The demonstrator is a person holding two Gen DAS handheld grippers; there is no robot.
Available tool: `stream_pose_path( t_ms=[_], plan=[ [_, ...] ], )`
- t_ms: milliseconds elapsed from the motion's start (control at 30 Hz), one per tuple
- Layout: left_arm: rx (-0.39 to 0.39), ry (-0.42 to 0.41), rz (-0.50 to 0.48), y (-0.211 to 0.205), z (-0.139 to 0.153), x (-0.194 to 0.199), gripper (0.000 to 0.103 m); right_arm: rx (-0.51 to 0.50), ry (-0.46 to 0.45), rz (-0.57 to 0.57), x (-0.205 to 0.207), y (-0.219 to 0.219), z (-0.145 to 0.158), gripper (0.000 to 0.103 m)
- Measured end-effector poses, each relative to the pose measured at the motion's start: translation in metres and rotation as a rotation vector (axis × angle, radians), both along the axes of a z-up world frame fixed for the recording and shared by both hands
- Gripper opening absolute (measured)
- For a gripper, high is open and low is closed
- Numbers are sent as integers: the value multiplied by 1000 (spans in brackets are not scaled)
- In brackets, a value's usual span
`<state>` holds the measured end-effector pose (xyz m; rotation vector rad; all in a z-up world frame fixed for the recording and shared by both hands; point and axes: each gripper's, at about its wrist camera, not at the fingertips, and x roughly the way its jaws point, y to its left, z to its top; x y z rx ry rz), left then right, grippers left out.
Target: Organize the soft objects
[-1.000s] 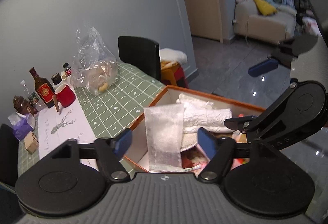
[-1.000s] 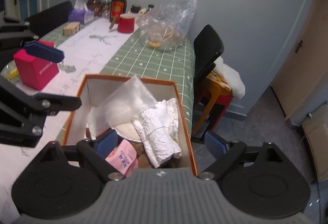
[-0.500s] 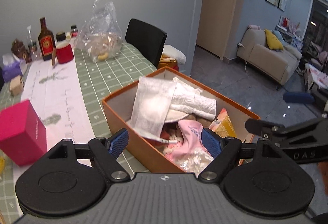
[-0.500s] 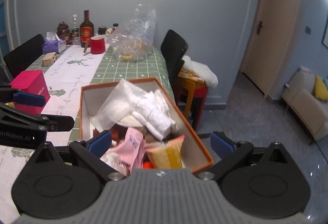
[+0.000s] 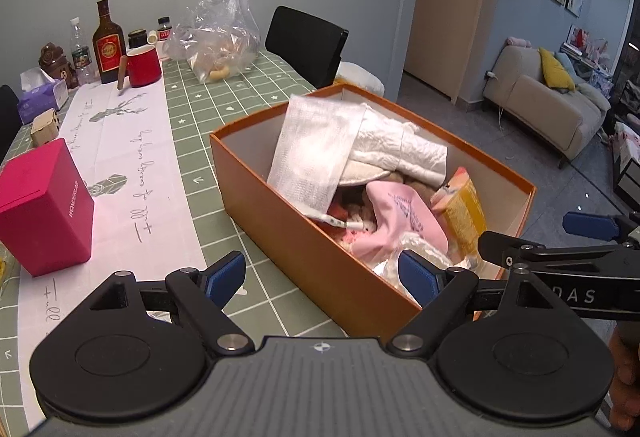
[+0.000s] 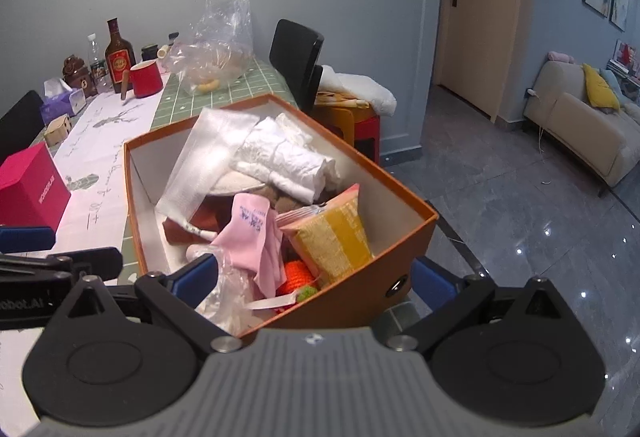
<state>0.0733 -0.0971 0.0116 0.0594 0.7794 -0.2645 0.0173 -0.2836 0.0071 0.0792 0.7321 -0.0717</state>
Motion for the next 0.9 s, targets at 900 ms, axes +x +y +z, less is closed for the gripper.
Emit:
stream_pose_path(
  t_ms=[900],
  plan=[
    [-11,27,-22,-5,-9,-2,101,-25,21,-33,3,-2,-6,100]
  ],
)
